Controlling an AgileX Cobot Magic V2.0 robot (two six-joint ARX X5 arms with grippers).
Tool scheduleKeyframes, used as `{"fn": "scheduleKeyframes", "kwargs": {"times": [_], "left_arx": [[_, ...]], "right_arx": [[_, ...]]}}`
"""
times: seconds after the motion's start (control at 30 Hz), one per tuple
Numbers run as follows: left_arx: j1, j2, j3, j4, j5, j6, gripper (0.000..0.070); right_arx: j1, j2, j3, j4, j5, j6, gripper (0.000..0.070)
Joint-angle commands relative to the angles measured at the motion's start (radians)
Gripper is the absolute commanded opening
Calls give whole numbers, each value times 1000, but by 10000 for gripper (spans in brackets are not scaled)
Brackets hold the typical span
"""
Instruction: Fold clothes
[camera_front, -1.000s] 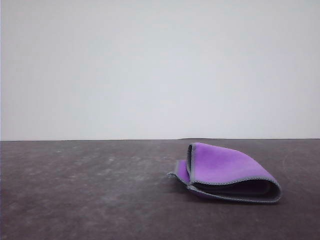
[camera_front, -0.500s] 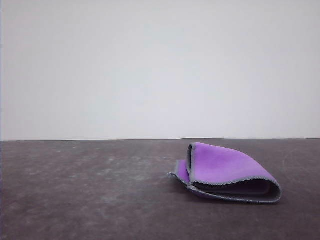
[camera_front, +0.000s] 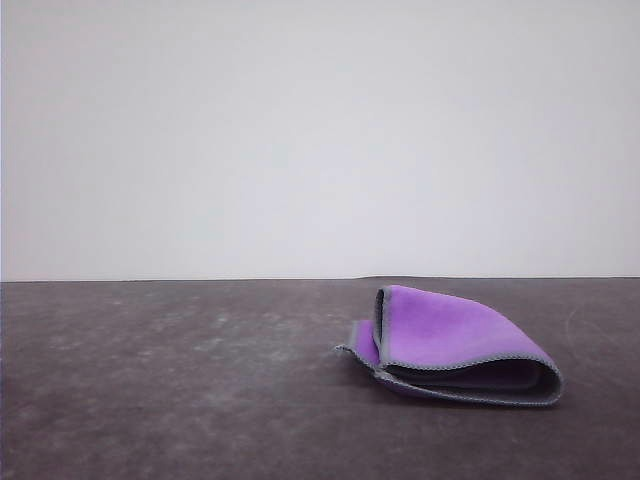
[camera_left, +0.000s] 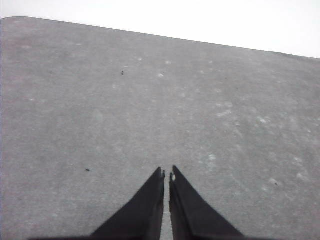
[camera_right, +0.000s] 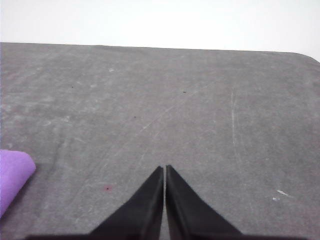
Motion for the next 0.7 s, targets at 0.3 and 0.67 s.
{"fn": "scheduleKeyframes", "kwargs": {"times": [0.3, 0.67], "left_arx": [[1, 0, -9, -34, -6, -4, 4], [1, 0, -9, -34, -6, -4, 4]], "right_arx": [[-2, -1, -5, 13, 4, 13, 3], [-2, -1, -5, 13, 4, 13, 3]]}}
